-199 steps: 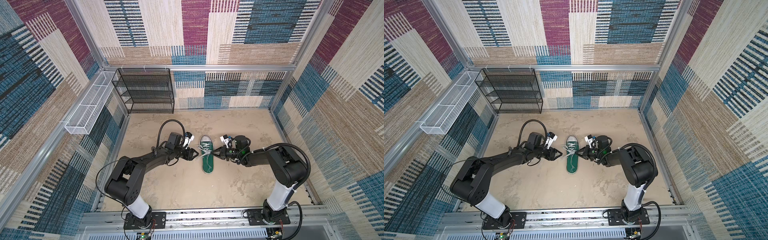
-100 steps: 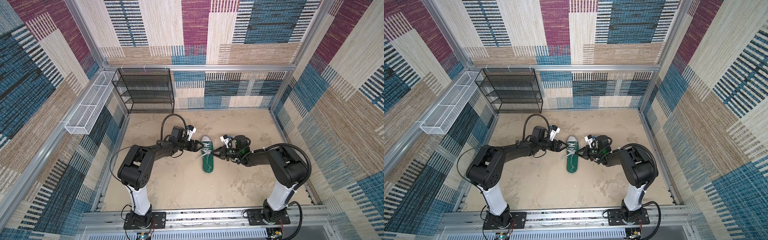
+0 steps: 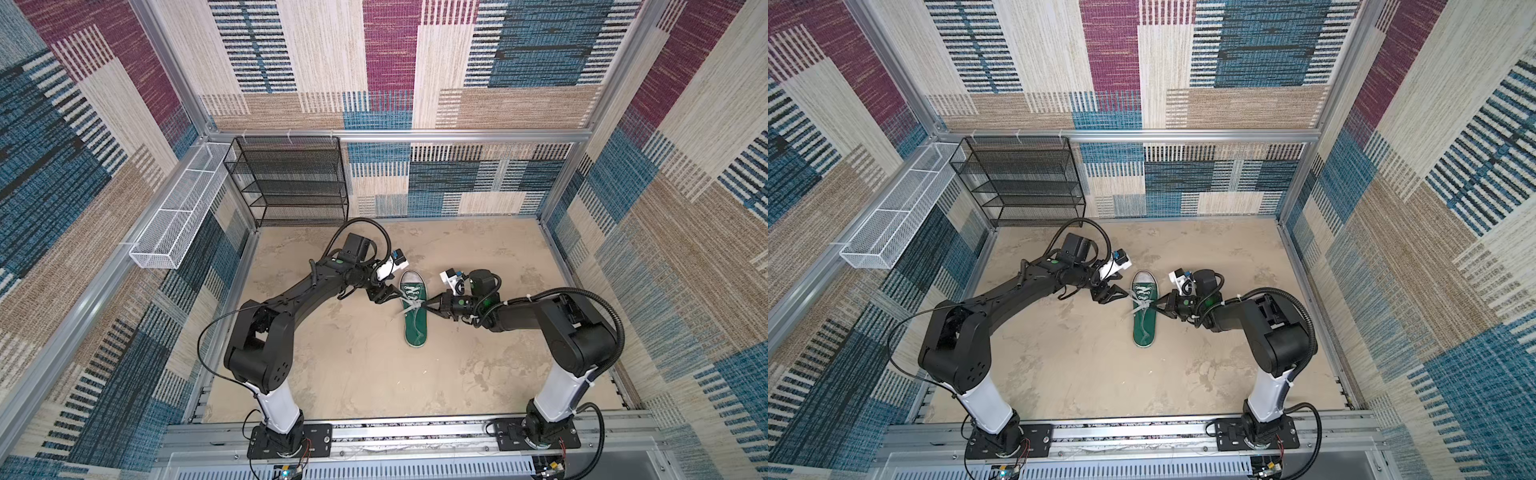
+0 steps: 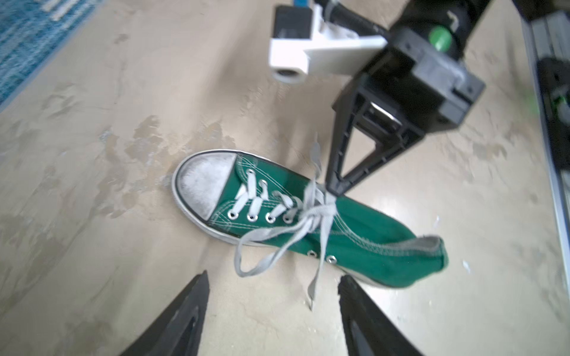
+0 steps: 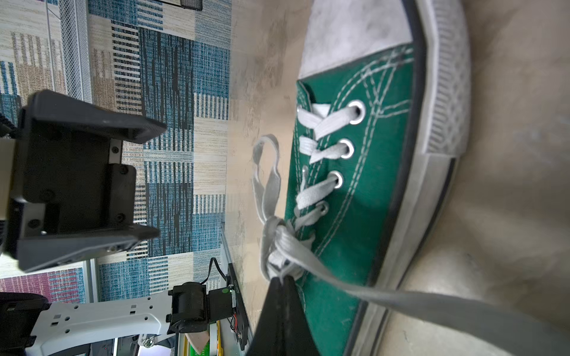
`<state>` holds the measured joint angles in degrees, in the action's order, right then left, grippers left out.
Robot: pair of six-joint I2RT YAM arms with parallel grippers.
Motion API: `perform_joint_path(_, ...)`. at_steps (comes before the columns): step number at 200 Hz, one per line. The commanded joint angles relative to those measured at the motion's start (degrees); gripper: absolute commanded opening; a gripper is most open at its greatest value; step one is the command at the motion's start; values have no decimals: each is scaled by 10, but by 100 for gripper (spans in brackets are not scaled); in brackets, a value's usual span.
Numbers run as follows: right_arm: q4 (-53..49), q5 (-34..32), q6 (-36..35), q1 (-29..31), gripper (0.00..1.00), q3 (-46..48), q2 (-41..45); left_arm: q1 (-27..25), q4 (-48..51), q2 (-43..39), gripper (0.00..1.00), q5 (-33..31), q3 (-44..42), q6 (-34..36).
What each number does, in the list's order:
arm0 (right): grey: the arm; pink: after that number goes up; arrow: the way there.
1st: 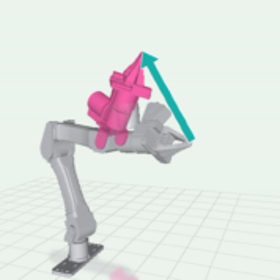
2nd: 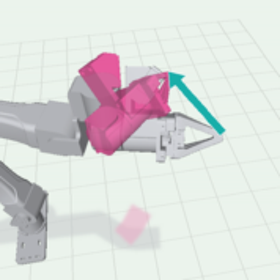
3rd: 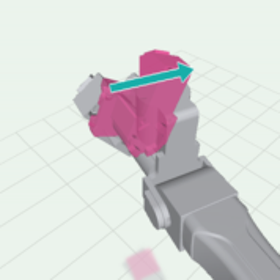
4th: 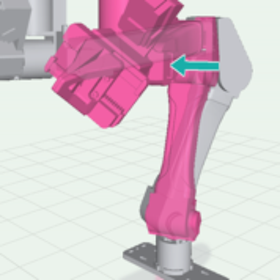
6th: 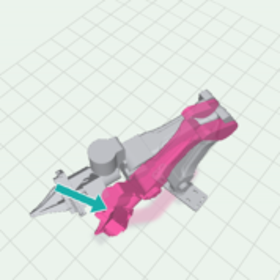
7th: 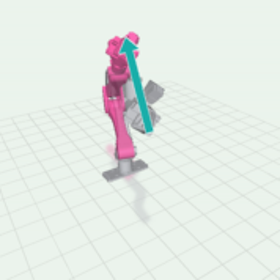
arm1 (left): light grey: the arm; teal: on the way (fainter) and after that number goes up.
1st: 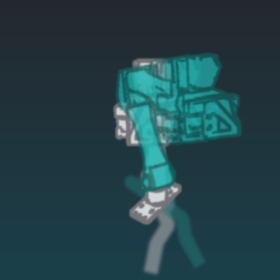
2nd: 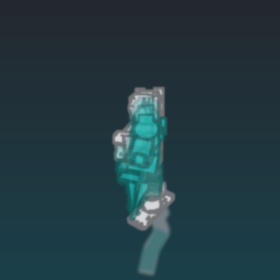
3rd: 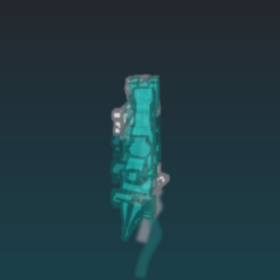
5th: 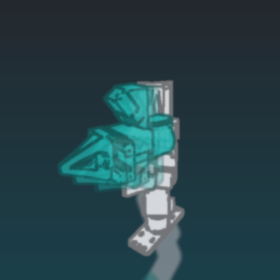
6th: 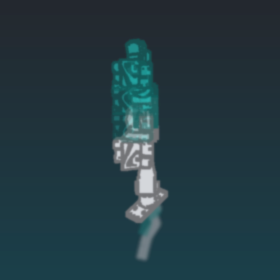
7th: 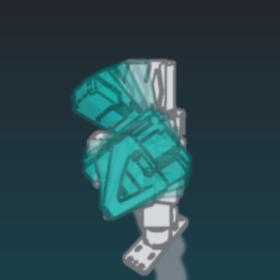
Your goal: Tie the shoes
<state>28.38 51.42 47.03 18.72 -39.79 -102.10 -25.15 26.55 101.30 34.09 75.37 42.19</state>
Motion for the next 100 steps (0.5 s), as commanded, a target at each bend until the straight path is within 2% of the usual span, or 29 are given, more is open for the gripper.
perform_joint_path(1,-9,3,-10,1,0,-7,5,-2,87,16,71,44,20,213)
perform_joint_path(34,-21,1,-18,0,0,-11,6,-11,121,72,68,39,78,283)
perform_joint_path(55,-21,2,-16,0,0,-8,6,-28,130,96,66,11,93,318)
perform_joint_path(72,-17,1,-13,0,0,-4,8,-33,133,111,63,-4,102,325)
perform_joint_path(78,-17,2,-14,1,0,-3,9,-34,133,115,61,-28,106,325)
perform_joint_path(100,-22,2,-16,1,0,-5,9,-35,134,124,56,-32,117,333)
